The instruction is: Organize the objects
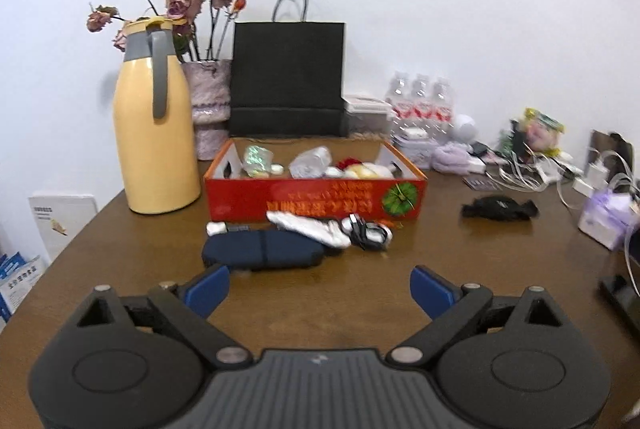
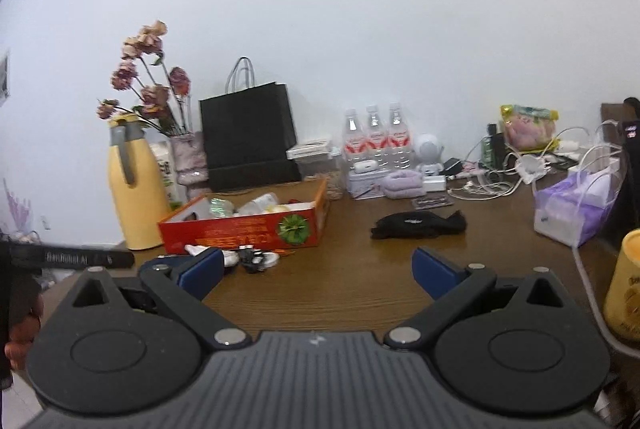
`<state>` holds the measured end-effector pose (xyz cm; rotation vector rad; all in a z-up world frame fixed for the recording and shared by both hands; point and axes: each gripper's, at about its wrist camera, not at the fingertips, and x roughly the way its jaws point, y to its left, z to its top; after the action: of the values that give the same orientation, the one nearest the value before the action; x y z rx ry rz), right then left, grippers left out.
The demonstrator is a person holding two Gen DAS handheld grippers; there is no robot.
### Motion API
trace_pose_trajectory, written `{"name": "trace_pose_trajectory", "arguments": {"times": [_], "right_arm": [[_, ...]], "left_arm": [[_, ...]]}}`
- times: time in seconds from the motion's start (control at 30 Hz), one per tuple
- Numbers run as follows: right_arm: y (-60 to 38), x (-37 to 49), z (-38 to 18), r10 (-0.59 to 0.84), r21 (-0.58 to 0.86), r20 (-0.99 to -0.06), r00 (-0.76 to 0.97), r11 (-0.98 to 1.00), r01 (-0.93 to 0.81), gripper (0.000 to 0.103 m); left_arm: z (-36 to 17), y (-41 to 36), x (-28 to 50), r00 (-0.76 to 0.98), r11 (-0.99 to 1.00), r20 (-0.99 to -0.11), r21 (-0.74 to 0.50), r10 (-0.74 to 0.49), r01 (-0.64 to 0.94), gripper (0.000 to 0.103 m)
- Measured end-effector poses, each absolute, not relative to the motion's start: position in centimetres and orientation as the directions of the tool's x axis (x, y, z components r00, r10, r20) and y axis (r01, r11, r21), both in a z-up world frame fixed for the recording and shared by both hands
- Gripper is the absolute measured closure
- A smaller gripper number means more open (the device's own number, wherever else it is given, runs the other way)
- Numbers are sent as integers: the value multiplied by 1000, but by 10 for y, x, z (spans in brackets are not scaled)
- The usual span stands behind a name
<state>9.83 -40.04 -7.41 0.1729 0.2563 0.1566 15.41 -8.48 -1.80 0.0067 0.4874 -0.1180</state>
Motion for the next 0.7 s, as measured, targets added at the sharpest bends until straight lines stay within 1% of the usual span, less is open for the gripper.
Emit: {"name": "trace_pose_trajectory", "arguments": {"times": [0.1,0.2,0.33,0.43,0.53,0.6,0.67,0.7], "right_arm": [[-380,109,-82,213,218,-279,936,964,-154,0],[-350,125,-86,237,169,-326,915,967,-190,0],[-318,158,-89,250,114,-367,896,968,-223,1],[-304,193,-90,232,75,-397,888,973,-220,3],[-294,237,-91,220,57,-417,882,975,-217,9],[-289,274,-93,232,61,-449,863,971,-229,22],[-285,310,-99,244,75,-479,843,968,-238,30],[-282,328,-103,248,79,-493,834,967,-241,33]], "left_arm": [[-26,-69,144,869,993,-480,-33,-118,116,6],[-35,-47,150,865,994,-490,-61,-111,92,6],[-47,-14,184,856,995,-510,-87,-86,48,6],[-48,7,229,856,994,-509,-103,-88,41,8],[-48,21,279,847,994,-524,-101,-93,47,13],[-50,25,312,843,997,-533,-66,-76,48,20],[-56,30,349,836,995,-541,-72,-93,64,24],[-62,32,369,817,994,-568,-86,-98,60,34]]}}
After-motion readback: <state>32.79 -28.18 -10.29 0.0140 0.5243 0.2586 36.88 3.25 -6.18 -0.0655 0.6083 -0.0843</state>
